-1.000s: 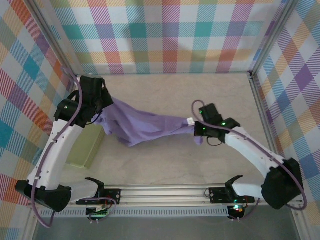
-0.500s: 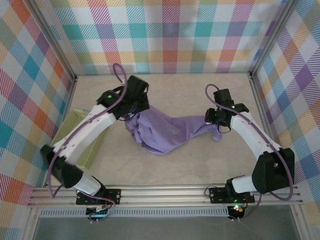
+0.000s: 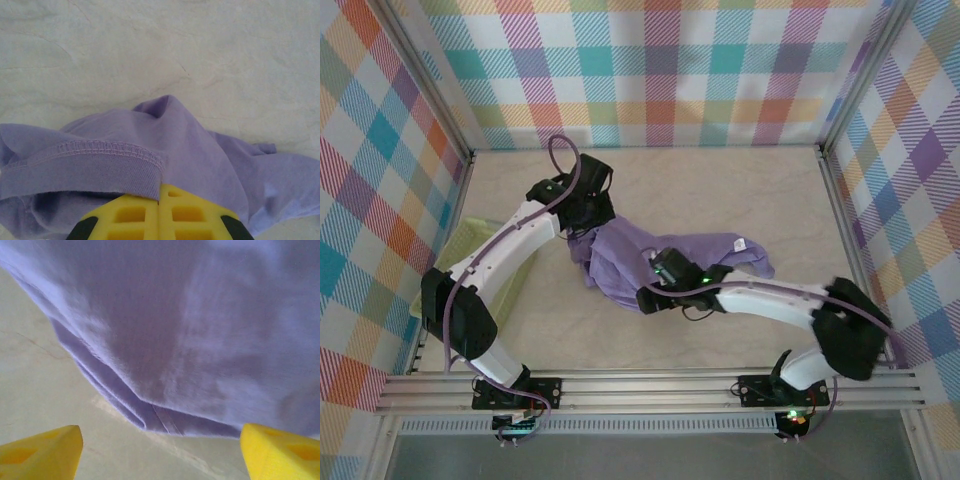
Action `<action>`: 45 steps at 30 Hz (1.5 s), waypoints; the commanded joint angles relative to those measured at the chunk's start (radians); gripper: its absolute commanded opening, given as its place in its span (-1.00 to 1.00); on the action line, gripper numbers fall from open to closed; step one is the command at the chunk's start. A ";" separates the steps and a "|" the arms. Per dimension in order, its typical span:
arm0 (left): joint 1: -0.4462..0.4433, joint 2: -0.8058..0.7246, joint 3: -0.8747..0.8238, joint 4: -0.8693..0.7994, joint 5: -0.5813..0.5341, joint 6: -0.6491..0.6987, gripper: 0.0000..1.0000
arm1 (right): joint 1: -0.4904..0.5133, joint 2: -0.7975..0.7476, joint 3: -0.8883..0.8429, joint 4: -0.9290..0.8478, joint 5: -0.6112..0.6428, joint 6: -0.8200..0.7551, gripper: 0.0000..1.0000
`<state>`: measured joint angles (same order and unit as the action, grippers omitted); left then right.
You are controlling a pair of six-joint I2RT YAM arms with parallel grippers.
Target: Fold the inside-out t-shirt
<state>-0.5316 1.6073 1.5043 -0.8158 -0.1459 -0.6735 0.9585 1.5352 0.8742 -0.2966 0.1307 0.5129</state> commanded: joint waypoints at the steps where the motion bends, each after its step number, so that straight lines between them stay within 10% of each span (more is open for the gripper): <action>1: 0.024 -0.032 -0.028 0.013 0.008 -0.002 -1.00 | 0.005 0.117 0.084 0.025 0.029 0.058 0.55; 8: 0.066 -0.047 -0.074 0.028 0.008 0.004 -1.00 | 0.004 0.205 0.136 -0.116 0.196 0.073 -0.23; 14: 0.071 -0.056 -0.085 0.003 -0.066 0.027 -1.00 | -0.046 -0.008 0.044 -0.196 0.301 0.028 -1.00; 22: -0.038 -0.091 -0.147 0.036 -0.073 0.035 -1.00 | -0.344 -0.316 -0.049 -0.257 0.100 -0.052 -1.00; 32: -0.095 0.103 -0.067 0.013 -0.003 0.100 -0.48 | -0.564 -0.013 0.180 -0.295 0.088 -0.085 -0.90; 39: -0.011 -0.167 -0.288 0.111 -0.004 0.090 0.42 | -0.477 -0.103 0.163 -0.289 0.180 -0.167 0.18; 45: 0.150 -0.296 -0.455 0.154 0.097 0.079 0.56 | -0.172 -0.225 0.013 -0.242 0.182 -0.125 0.37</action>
<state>-0.4179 1.3128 1.0977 -0.6842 -0.1055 -0.5907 0.6838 1.3231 0.9440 -0.5552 0.3225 0.3725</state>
